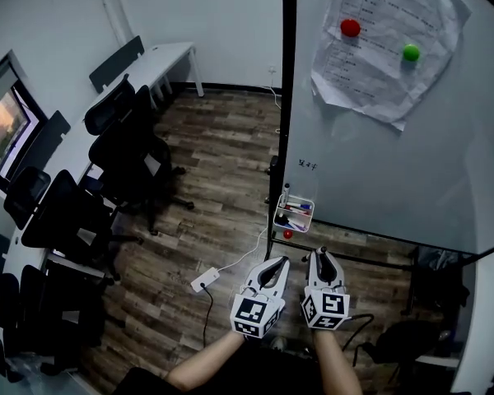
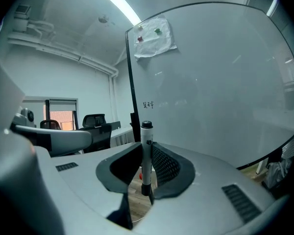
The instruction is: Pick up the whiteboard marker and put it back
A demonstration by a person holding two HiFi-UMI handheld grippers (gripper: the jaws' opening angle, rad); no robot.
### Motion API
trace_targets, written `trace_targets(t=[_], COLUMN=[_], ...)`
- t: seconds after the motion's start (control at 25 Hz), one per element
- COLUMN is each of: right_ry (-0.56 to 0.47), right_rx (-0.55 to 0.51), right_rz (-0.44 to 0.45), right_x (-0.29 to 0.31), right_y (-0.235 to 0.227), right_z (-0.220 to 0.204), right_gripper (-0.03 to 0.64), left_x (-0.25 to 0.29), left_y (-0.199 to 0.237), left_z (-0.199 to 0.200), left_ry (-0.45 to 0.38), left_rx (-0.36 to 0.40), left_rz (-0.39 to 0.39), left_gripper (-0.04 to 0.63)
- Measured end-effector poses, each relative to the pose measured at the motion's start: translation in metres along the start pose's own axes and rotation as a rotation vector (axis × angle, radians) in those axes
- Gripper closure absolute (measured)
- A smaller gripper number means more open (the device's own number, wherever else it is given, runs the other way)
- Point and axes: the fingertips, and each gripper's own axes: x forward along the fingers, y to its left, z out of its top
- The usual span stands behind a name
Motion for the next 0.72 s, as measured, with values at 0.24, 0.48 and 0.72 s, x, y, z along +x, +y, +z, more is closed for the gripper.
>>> trace_targets(t=[0.24,0.48,0.72], right_ry=[-0.014,-0.023,-0.017], right_rx=[-0.003,0.0,0.009], right_rz=[0.018,0.033,0.055], right_x=[-0.037,-0.074,-0.107], right_y=[0.014,0.021,0.023], right_z=[0.001,-0.002,-0.009], right_gripper=[0.542,0.542,0.542], left_x=[-0.028,-0.054,-0.076], left_y=[-0.014,-0.027,-0.05], left_z=[0.0,0.001,-0.004], left_ry=[-0.012,-0.019,-0.021], left_rx=[0.015,0.034,0.034], left_rz=[0.008,0.029,0.046], left_gripper=[0.588,0.588,0.588])
